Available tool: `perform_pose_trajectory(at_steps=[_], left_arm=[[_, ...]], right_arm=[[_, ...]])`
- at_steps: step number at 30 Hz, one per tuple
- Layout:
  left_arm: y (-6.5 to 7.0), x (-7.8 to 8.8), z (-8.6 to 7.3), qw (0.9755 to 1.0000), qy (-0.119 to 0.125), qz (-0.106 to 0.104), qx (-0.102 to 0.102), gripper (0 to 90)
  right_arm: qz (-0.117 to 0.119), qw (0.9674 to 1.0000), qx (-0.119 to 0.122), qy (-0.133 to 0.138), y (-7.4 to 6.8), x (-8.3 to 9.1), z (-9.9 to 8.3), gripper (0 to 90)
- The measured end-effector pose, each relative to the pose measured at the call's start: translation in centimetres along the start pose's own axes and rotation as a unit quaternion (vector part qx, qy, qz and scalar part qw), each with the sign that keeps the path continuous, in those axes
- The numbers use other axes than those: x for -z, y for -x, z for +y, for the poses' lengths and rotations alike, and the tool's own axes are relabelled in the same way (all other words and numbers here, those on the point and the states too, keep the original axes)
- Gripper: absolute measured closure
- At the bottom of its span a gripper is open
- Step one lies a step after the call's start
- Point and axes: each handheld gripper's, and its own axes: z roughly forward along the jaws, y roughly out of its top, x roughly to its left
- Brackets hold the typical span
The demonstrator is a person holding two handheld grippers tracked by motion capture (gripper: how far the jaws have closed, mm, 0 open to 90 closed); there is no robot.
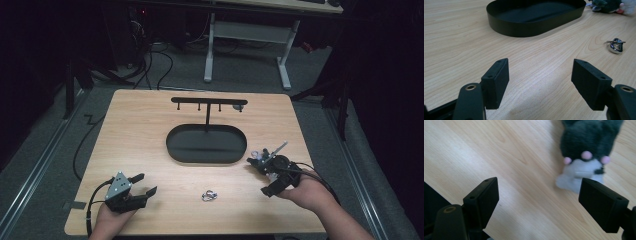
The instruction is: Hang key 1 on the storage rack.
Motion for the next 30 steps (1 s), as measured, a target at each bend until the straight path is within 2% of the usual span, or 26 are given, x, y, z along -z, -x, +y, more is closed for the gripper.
perform_pose_trajectory(at_steps=[1,3,5,10,17,22,23,30], left_arm=[[0.0,0.0,0.0,1.0,0.0,0.0,0.0,31.1],[0.0,0.0,0.0,1.0,0.0,0.0,0.0,31.1],[0.0,0.0,0.0,1.0,0.0,0.0,0.0,31.1],[0.0,0.0,0.0,1.0,0.0,0.0,0.0,31.1],[0.0,0.0,0.0,1.0,0.0,0.0,0.0,31.0],[0.0,0.0,0.0,1.0,0.001,-0.001,-0.001,30.9],[0.0,0.1,0.0,1.0,-0.001,-0.001,-0.001,30.9],[0.0,0.1,0.0,1.0,0.0,-0.001,-0.001,30.9]], right_arm=[[-0.004,1.0,-0.007,-0.001,0.6,0.2,-0.1,16.0],[-0.004,0.9999,-0.011,0.001,0.9,0.2,-0.2,15.4],[-0.019,0.9996,-0.018,0.007,1.7,0.3,-0.3,13.5],[-0.025,0.9993,-0.027,0.009,2.7,-0.2,-0.1,13.0],[-0.017,0.9989,-0.043,-0.003,4.0,-1.8,0.4,14.6],[-0.016,0.9992,-0.035,-0.01,4.3,-2.6,0.7,15.0],[-0.003,0.9991,-0.041,-0.01,4.6,-3.0,0.7,15.7],[0.003,0.9986,-0.047,-0.023,5.1,-4.4,0.6,16.0]])
